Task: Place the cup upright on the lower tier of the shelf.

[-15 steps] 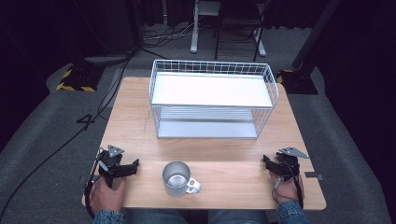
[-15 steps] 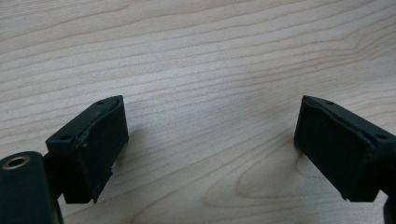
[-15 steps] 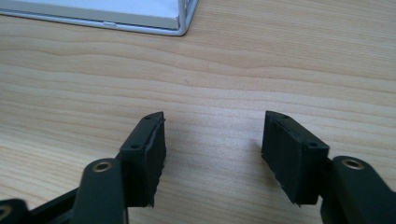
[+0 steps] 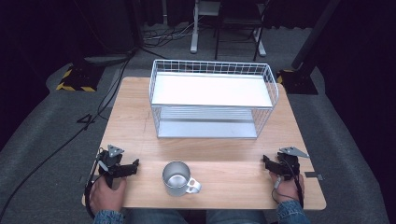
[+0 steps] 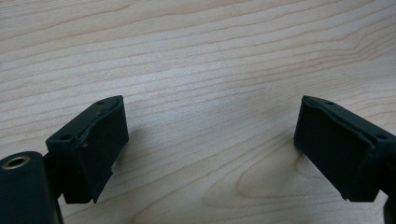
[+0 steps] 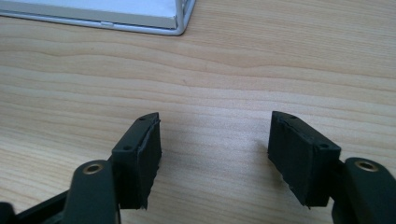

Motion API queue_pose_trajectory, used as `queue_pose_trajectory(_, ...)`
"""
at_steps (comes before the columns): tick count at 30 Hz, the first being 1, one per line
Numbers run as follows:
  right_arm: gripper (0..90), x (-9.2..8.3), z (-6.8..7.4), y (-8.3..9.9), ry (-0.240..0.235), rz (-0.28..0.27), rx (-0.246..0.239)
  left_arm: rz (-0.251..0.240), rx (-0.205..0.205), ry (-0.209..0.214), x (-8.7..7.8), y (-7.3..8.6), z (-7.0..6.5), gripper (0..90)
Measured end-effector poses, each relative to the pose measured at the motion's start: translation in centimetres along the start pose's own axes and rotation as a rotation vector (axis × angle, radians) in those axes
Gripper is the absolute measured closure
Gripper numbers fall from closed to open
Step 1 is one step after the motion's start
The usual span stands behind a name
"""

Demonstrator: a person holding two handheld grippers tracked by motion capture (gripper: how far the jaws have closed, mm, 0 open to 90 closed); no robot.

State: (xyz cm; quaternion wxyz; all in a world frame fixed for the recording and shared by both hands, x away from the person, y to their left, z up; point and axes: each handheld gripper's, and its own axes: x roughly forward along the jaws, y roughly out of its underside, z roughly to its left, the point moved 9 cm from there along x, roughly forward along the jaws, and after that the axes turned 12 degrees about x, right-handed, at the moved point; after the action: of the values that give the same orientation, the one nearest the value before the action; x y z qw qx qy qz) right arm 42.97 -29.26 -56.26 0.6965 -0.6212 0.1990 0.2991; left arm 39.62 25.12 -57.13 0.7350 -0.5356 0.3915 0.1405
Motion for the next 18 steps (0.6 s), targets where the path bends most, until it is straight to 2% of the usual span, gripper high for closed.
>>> queue_pose_trajectory(2,36.5,0.1,0.0,-0.1,-0.041,0.006,-0.038,0.0,0.0,0.0,0.0,0.0,0.0,10.2)
queue_pose_trajectory(4,36.8,0.1,-0.1,-0.2,-0.045,0.007,-0.03,0.0,0.0,0.0,0.0,0.0,0.0,10.3)
queue_pose_trajectory(6,38.4,0.0,-0.3,-0.2,-0.017,0.033,-0.014,0.0,0.0,-0.002,0.0,0.0,0.1,10.4)
queue_pose_trajectory(9,39.4,-0.5,-0.1,-0.3,-0.029,0.031,-0.004,0.0,0.0,-0.002,0.0,0.0,0.1,10.5)
queue_pose_trajectory(13,37.3,-2.0,1.3,-1.4,-0.127,0.0,-0.009,0.0,-0.001,-0.002,0.0,0.0,0.1,10.5)
queue_pose_trajectory(15,37.8,-2.9,2.2,-1.8,-0.176,0.001,-0.015,0.0,0.0,-0.002,0.0,0.0,0.1,10.5)
queue_pose_trajectory(16,37.8,-2.9,2.2,-1.8,-0.176,0.001,-0.015,0.0,0.0,-0.002,0.0,0.0,0.1,10.5)
queue_pose_trajectory(18,38.8,-4.0,3.4,-1.8,-0.205,-0.007,-0.034,0.0,-0.002,-0.001,0.0,0.0,0.0,10.5)
